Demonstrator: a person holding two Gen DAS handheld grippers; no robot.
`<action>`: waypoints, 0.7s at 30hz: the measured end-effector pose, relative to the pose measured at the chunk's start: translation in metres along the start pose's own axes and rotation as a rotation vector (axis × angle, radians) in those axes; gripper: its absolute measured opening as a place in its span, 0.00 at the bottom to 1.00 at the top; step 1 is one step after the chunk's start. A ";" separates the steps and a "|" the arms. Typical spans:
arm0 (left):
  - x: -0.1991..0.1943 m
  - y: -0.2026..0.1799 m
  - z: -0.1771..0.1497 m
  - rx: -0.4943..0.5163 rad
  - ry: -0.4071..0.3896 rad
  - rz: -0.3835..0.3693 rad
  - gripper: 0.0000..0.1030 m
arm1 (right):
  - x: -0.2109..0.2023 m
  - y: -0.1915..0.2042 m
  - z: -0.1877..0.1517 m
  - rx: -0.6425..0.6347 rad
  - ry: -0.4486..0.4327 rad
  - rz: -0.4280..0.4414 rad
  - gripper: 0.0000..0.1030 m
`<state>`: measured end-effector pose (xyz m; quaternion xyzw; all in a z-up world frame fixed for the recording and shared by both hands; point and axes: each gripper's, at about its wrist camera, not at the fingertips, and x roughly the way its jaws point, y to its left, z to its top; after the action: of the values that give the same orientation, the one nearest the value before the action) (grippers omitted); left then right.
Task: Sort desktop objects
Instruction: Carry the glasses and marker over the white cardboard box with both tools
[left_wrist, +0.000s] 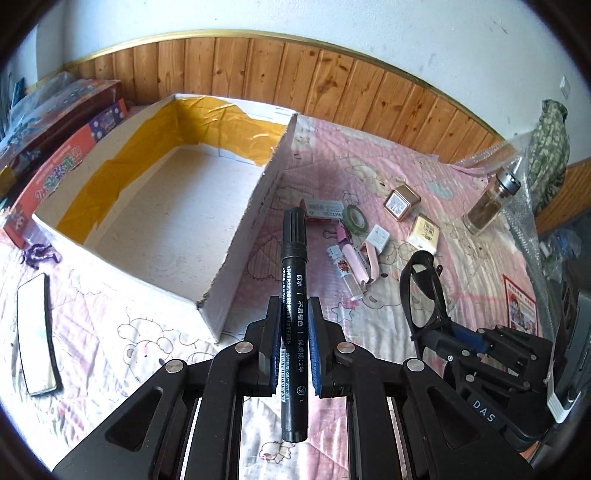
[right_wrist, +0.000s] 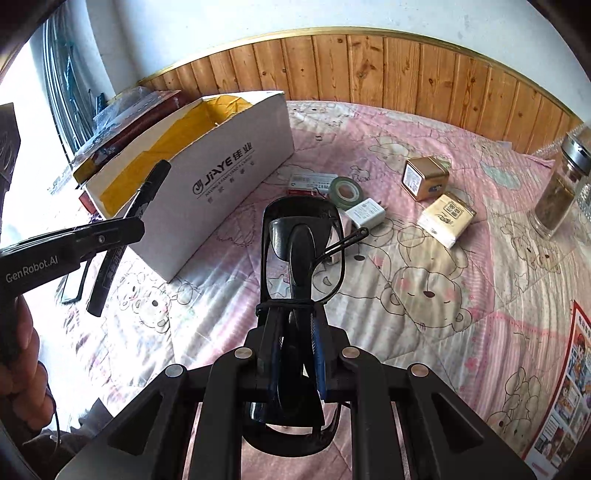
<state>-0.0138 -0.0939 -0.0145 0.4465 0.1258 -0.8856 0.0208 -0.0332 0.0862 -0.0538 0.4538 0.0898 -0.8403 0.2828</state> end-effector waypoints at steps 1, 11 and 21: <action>-0.003 0.003 0.000 -0.006 -0.005 0.004 0.12 | 0.000 0.004 0.001 -0.010 -0.002 0.002 0.16; -0.021 0.039 0.010 -0.062 -0.052 0.036 0.12 | -0.002 0.045 0.033 -0.106 -0.037 0.039 0.16; -0.017 0.071 0.032 -0.095 -0.061 0.071 0.12 | 0.003 0.080 0.074 -0.194 -0.068 0.086 0.16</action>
<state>-0.0179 -0.1718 0.0025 0.4219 0.1514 -0.8906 0.0771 -0.0432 -0.0109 -0.0052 0.3991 0.1417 -0.8296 0.3640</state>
